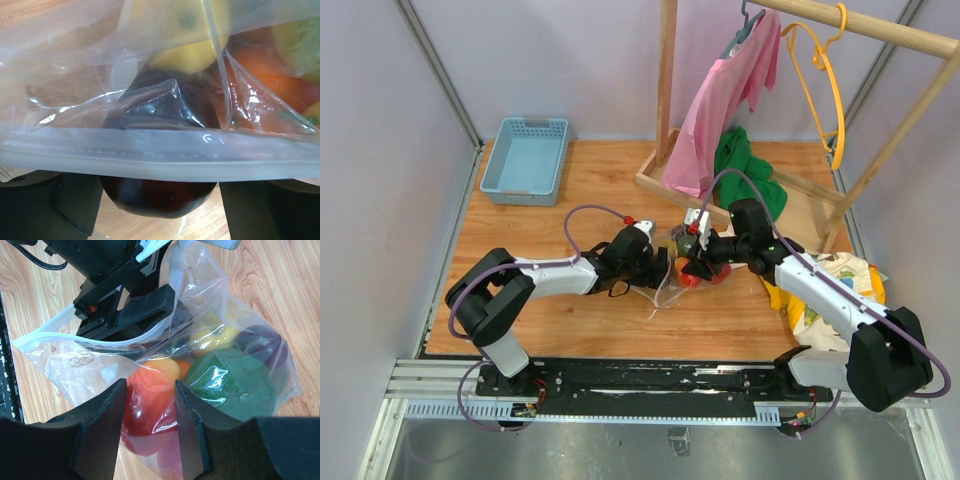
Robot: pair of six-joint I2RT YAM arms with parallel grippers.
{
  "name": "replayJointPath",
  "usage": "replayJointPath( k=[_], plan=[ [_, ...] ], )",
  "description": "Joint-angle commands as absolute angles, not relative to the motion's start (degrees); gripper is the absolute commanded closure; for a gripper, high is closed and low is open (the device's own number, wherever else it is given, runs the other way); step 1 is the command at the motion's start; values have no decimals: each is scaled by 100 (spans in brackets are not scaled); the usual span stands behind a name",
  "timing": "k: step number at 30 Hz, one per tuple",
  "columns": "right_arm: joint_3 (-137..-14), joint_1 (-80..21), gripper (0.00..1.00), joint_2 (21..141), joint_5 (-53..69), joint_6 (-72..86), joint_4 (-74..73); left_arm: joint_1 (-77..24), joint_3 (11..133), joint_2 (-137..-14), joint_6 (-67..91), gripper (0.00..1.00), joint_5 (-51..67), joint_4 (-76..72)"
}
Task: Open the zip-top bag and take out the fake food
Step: Pick up the fake fruit from the zipper food storage bag.
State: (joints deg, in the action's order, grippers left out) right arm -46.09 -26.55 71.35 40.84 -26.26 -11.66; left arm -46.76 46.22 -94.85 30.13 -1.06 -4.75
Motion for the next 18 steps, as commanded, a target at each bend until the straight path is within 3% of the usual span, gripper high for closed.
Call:
replayJointPath(
  k=[1, 8, 18],
  plan=[
    [-4456, -2567, 56, 7103, 3873, -2692, -1160, -4729, 4681, -9643, 2945, 18, -327, -137],
    [-4493, -2550, 56, 7069, 3849, -2698, -1208, -4729, 4685, -9239, 2883, 65, -248, -1],
    [-4320, -2487, 57, 7053, 3724, -2935, -1198, -4711, 4431, -8436, 3075, 76, 389, 131]
  ],
)
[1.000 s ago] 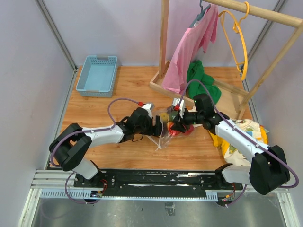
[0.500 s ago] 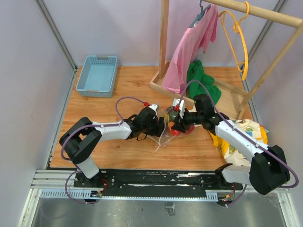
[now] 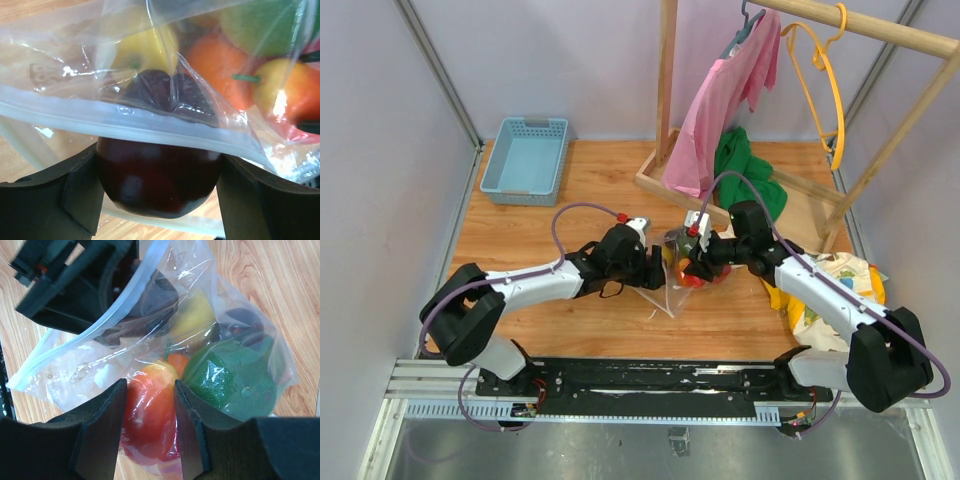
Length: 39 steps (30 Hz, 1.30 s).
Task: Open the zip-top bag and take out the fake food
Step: Pick up the fake fruit from the zipper food storage bag.
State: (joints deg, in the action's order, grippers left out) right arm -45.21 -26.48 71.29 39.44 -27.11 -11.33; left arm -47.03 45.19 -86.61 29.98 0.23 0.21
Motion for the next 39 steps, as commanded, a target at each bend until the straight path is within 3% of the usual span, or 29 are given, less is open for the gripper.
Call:
replayJointPath(
  k=[1, 19, 27, 39],
  plan=[
    [-4298, -2487, 57, 7049, 3715, -2962, -1198, -4707, 4424, -8381, 3102, 76, 451, 178],
    [-4367, -2409, 54, 6881, 4565, -2867, -1232, -4181, 4087, -7387, 2956, 81, 2181, 1044],
    [-4510, -2409, 45, 6873, 5121, -2856, -1338, -4060, 3904, -6847, 2887, 82, 2237, 1363],
    [-4690, -2399, 38, 6878, 5686, -2821, -1498, -3961, 3931, -6324, 2675, 84, 2283, 2331]
  ],
)
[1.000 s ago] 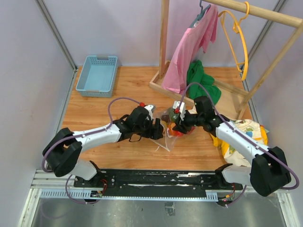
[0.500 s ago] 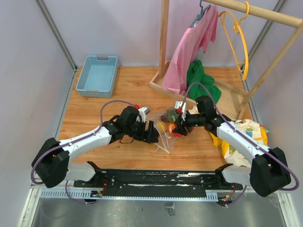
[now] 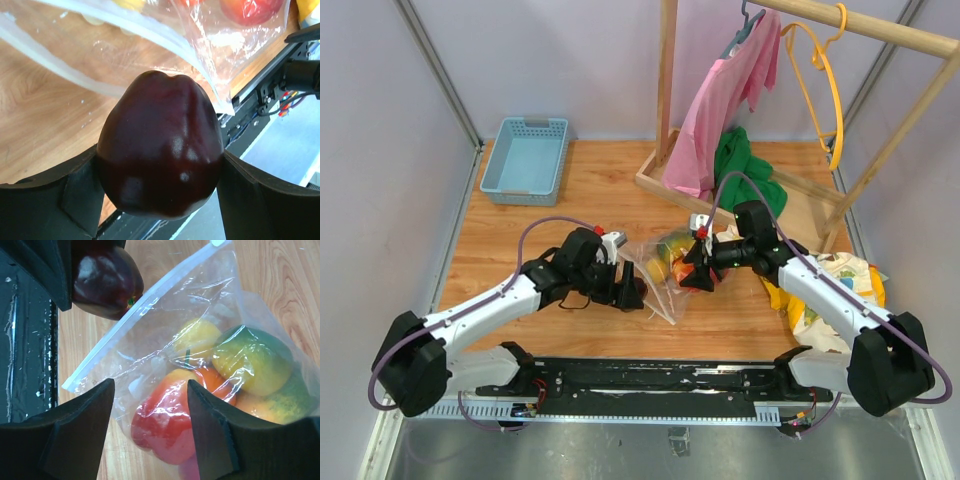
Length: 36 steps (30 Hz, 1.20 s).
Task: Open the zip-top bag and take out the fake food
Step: Pick up the fake fruit from the zipper food storage bag, then place the fake fruit in the bin.
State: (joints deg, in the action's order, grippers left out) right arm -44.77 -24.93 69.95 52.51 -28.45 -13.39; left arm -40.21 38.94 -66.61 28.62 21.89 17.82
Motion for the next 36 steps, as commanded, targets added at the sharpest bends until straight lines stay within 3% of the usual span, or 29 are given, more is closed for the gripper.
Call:
replayJointPath(
  k=[1, 13, 22, 36],
  plan=[
    [-4702, -2393, 37, 6879, 5760, -2817, -1495, -3949, 3959, -6241, 2665, 84, 2261, 2416],
    [-4753, -2382, 34, 6885, 5963, -2705, -1446, -3286, 4203, -5932, 2937, 85, 2412, 2227],
    [-4689, -2287, 33, 6808, 6092, -2506, -1287, -2339, 4230, -5766, 3351, 85, 2954, 1174],
    [-4534, -2189, 33, 6695, 6118, -2156, -912, -466, 4625, -6591, 3553, 87, 3216, 197]
  ],
)
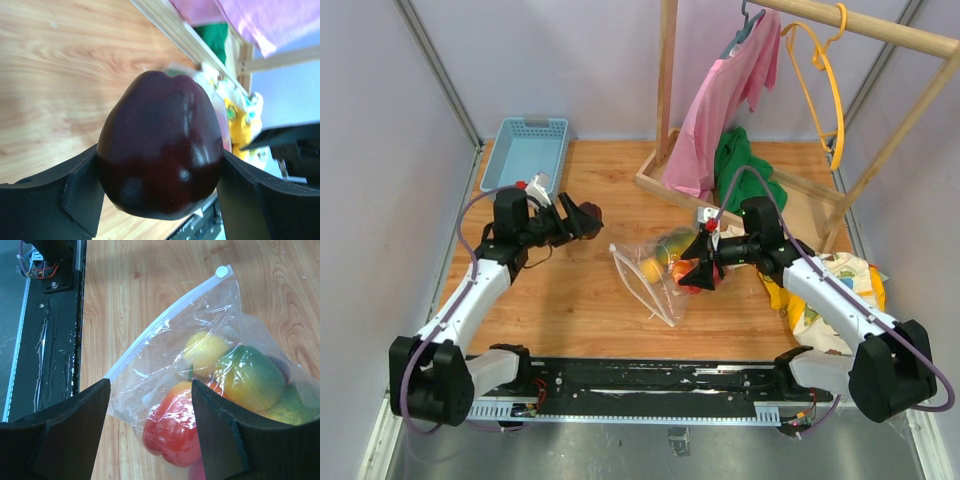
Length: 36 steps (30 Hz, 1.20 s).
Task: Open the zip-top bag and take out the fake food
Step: Place the fake fruit in the bin.
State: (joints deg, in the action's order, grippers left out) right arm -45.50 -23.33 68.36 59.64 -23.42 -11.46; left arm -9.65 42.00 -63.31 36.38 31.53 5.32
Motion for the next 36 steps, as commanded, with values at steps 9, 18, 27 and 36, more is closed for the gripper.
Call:
replayJointPath(
  k=[9, 18, 27, 36],
  plan=[
    [-4428, -2115, 32, 6638, 6101, -2025, -739, 497, 5926, -7879, 2918, 89, 2317, 879],
    [-4399, -2031, 32, 6656, 6087, -2013, -739, 589, 7518, -9116, 2447, 89, 1004, 1547],
    [-4423, -1949, 32, 6695, 6101, -1973, -749, 584, 9479, -10863, 1131, 99, -90, 1854],
    [-4680, -1812, 32, 6914, 6144, -1940, -925, 720, 10793, -12377, 700, 100, -208, 1596]
  ],
)
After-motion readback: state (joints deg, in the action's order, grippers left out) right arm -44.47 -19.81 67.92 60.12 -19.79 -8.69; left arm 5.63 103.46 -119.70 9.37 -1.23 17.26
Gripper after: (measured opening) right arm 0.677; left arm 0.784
